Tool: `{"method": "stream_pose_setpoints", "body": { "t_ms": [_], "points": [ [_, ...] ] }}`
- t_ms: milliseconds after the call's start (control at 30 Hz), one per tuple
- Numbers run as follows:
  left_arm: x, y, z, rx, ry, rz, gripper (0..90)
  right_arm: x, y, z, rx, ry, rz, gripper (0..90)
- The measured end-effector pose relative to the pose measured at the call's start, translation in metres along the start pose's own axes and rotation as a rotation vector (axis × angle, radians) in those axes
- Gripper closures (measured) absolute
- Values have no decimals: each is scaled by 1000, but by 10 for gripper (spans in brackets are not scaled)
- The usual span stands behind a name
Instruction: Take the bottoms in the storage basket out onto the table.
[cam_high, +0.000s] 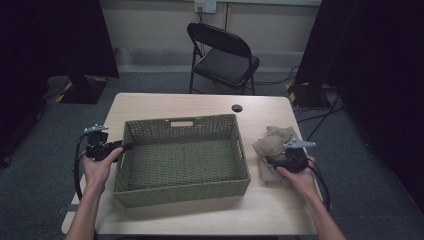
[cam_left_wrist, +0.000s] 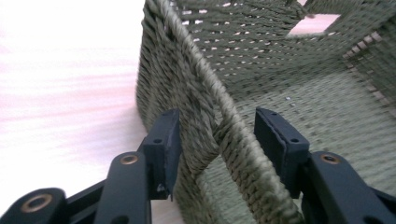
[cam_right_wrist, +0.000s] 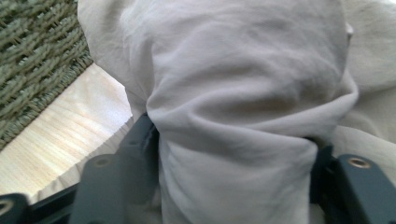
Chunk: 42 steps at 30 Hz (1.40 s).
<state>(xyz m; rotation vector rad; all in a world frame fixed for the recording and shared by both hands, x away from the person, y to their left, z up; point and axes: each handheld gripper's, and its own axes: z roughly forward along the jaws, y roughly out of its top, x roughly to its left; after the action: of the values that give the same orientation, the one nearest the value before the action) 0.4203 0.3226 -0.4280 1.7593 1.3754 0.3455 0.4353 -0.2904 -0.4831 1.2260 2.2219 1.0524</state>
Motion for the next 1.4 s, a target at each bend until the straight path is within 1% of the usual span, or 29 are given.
{"method": "stream_pose_setpoints", "body": {
  "t_ms": [67,100,167,200,233,267,300,333,400,433,467,500,533,567,667,733,767,800,833,867,900,967,1033,1100,1133,1200,1267,1367,1400],
  "points": [
    [2,0,-6,-25,-26,-25,479,1,0,0,-1,0,-4,327],
    [1,1,-10,-49,-23,-32,418,2,1,0,-2,-1,-8,317],
    [-3,3,-19,-80,0,-12,397,2,1,-1,1,-2,-18,298],
    [-5,4,-22,-85,-11,-9,397,2,2,-2,3,-1,-17,280],
    [-9,5,-24,-93,-38,-6,397,2,2,-3,3,0,-14,274],
    [-13,6,-25,-82,-65,10,397,2,3,-4,4,1,-12,272],
    [-19,7,-25,-70,-52,36,397,2,3,-4,6,0,-17,271],
    [-25,8,-26,-65,-20,64,369,2,3,-4,7,-2,-20,269],
    [-37,10,-28,-55,18,103,343,2,3,-5,5,-4,-19,262],
    [-40,12,-32,-69,-20,116,351,2,3,-6,1,-4,-19,258],
    [-42,12,-34,-82,-56,117,421,2,4,-7,0,-7,-17,256],
    [-46,13,-35,-101,-77,117,417,1,4,-7,-3,-8,-14,254],
    [-50,14,-37,-101,-77,135,400,1,5,-9,-3,-8,-9,250],
    [-54,14,-37,-93,-77,150,400,0,5,-10,-6,-10,-9,250],
    [-61,13,-32,-61,-125,153,400,-1,6,-15,-22,-26,1,249],
    [-68,11,-28,-47,-121,178,400,0,7,-21,-32,-35,2,240],
    [-72,10,-25,-34,-136,182,400,0,7,-23,-36,-39,7,232],
    [-76,10,-23,-12,-139,201,400,0,6,-26,-38,-42,11,227],
    [-81,9,-22,8,-107,238,400,0,5,-30,-44,-45,10,224],
    [-86,9,-22,18,-100,267,398,0,3,-33,-43,-48,18,220],
    [-89,9,-24,19,-122,279,397,0,1,-36,-44,-52,19,211],
    [-97,7,-27,9,-195,266,397,1,-3,-42,-46,-65,22,204],
    [-106,5,-30,21,-206,285,395,2,-9,-48,-40,-71,26,188],
    [-114,2,-31,34,-254,290,387,6,-14,-54,-31,-69,28,185],
    [-119,-1,-30,37,-264,299,387,8,-16,-57,-30,-67,29,181],
    [-130,-7,-27,64,-283,328,387,14,-22,-61,-32,-58,33,177],
    [-142,-13,-23,83,-331,351,390,20,-27,-63,-29,-57,28,174],
    [-156,-19,-16,111,-370,374,395,26,-35,-62,-26,-58,19,164],
    [-161,-22,-13,110,-385,377,396,27,-37,-60,-25,-59,15,153]
  ]
}}
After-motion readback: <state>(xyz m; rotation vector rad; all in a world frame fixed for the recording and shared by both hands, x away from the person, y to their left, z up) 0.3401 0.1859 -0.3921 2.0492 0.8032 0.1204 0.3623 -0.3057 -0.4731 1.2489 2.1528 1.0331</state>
